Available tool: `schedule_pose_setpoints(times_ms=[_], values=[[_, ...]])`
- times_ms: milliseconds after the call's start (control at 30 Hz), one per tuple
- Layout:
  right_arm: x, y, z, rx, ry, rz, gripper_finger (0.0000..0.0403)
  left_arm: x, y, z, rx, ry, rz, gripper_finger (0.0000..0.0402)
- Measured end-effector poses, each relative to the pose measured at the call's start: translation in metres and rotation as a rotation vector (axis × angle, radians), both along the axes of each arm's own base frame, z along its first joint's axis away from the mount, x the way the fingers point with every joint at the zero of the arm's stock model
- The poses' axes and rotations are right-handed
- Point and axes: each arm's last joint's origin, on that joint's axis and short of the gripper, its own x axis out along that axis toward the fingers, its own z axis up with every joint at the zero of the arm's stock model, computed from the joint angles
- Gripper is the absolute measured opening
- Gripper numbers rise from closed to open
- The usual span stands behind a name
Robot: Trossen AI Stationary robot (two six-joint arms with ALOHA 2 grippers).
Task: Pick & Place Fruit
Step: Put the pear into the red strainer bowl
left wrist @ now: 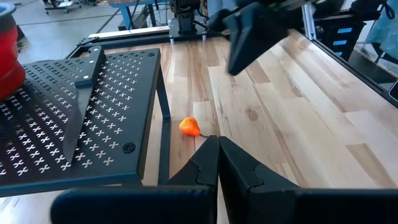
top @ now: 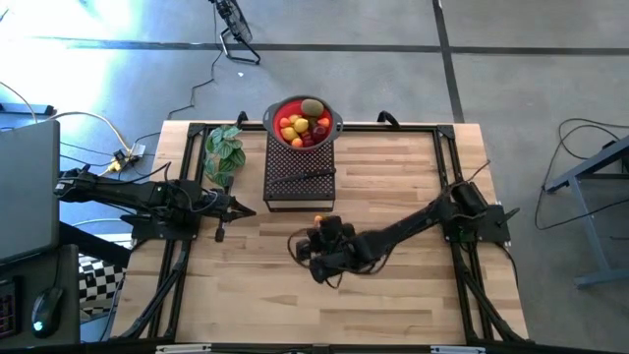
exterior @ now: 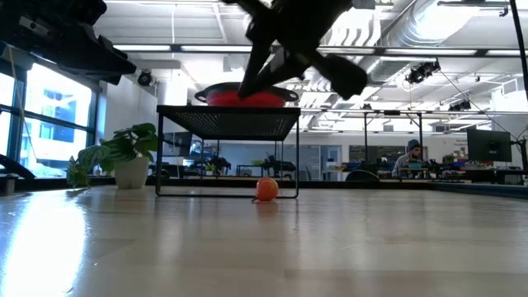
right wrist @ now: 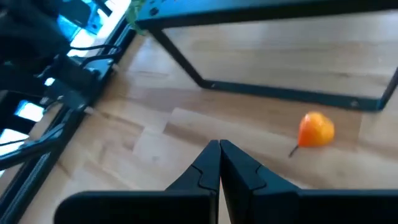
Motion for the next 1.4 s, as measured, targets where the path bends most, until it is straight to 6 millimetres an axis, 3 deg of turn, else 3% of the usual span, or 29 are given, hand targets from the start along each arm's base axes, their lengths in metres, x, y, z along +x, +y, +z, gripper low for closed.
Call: schedule_pose_setpoints(times_ms=[100, 200, 500, 667, 1000, 1400], values=[[0.006, -0.011, 0.001, 0.004, 0.002, 0.010, 0.0003, 0.000, 0.000, 0.000, 0.000, 0.002, 0.000, 0.0003], [0.013, -0.010, 0.006, 0.015, -0.052, 0.061, 0.0003, -0.001, 0.000, -0.002, 0.002, 0.021, 0.000, 0.0003], [0.033, 0.035, 0.029, -0.042, -0.106, 0.138, 0.0003, -0.001, 0.000, -0.005, 0.005, 0.049, 0.000, 0.0003], [0.051, 0.047, 0.027, -0.051, 0.029, 0.146, 0.0003, -0.002, 0.000, -0.006, 0.006, 0.069, 0.001, 0.0003], [0.041, 0.008, -0.002, 0.020, 0.334, -0.075, 0.0002, -0.002, 0.000, -0.006, 0.005, 0.069, 0.001, 0.0003], [0.045, -0.024, -0.005, 0.103, 0.422, -0.120, 0.0002, -0.002, 0.000, -0.007, 0.007, 0.069, 0.000, 0.0003]])
